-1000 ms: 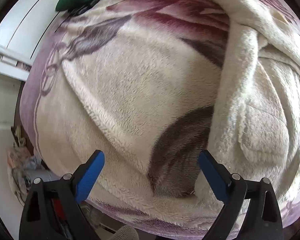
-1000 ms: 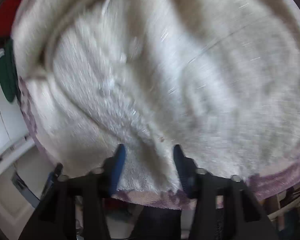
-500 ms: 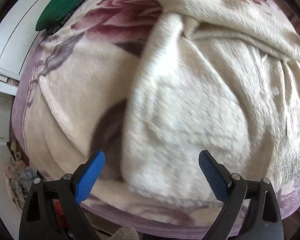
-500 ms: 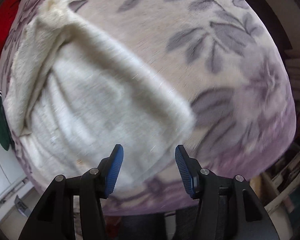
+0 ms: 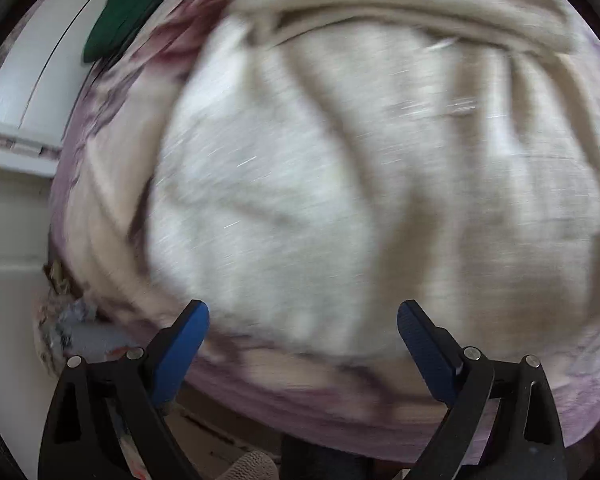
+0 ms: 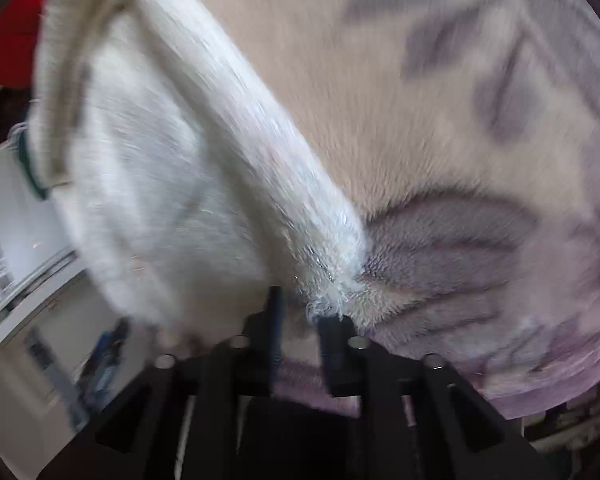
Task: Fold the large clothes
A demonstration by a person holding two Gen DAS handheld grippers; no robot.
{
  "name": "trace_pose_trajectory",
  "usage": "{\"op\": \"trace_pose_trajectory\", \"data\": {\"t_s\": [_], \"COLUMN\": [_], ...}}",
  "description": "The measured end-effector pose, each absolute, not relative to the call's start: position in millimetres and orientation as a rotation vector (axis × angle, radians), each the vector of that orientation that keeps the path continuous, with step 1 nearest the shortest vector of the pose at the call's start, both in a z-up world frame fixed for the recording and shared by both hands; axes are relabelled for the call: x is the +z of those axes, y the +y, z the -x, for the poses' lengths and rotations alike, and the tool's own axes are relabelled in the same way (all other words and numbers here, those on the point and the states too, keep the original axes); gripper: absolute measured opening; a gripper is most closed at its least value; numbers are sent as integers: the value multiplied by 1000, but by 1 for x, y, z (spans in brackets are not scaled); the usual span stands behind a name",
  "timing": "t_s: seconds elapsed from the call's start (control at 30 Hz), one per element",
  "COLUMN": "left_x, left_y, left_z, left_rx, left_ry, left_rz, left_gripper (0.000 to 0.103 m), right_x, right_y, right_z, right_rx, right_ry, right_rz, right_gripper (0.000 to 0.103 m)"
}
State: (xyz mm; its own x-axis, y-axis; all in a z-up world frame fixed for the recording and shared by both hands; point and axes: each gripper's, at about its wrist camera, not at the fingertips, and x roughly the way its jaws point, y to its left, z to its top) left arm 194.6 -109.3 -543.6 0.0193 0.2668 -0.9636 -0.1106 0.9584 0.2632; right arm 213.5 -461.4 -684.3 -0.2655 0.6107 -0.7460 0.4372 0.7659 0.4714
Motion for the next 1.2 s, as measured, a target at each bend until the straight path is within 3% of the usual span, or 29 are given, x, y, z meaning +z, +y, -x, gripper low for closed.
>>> {"op": "trace_pose_trajectory", "data": {"t_s": [0.07,0.37,0.4,0.43,0.47,0.5,0.53,0.63,0.97,1.0,1.03,1.07,1.2], "left_x": [-540,-596,-603,-610,-616,-617,-615,-596,-544,-539,-534,-529,-510], "left_y": [-144,-315,-324,-330,-334,-332,-328,-314,-288,-283,-276,-266,-227], "left_z": [-206,-226,-227,-230,-231,-232,-232,-226,-217,-219,-220,-219,-210], "left_rx": [197,-161,-160,-143,-90,-83,-83,-109,-69,-59,-48,-36,8], "left_ry": [1505,1592,1592,1590,1581,1569,1546,1478,1418,1410,1399,1387,1348], "left_rz": [-86,63,37,3,-65,-62,-33,-18,36,44,50,62,159], "left_gripper": [96,95,79,48,35,31,15,8,7,7,7,7,7], "right_x": [-667,-630,-630,-632,-633,-633,-635,-646,-734,-736,-733,-728,-676], "right_y": [-491,-626,-633,-638,-639,-643,-640,-609,-478,-465,-454,-446,-422], "right_z": [-226,-322,-333,-348,-362,-376,-399,-450,-592,-593,-595,-597,-600], "right_rx": [208,143,143,151,171,203,243,336,504,507,522,530,510], "right_ry": [1852,1744,1741,1730,1715,1699,1676,1622,1653,1644,1620,1609,1577], "right_rz": [-824,-679,-672,-673,-685,-702,-719,-749,-932,-922,-911,-895,-759], "right_gripper": [58,58,58,58,58,58,59,60,60,56,40,11,10]}}
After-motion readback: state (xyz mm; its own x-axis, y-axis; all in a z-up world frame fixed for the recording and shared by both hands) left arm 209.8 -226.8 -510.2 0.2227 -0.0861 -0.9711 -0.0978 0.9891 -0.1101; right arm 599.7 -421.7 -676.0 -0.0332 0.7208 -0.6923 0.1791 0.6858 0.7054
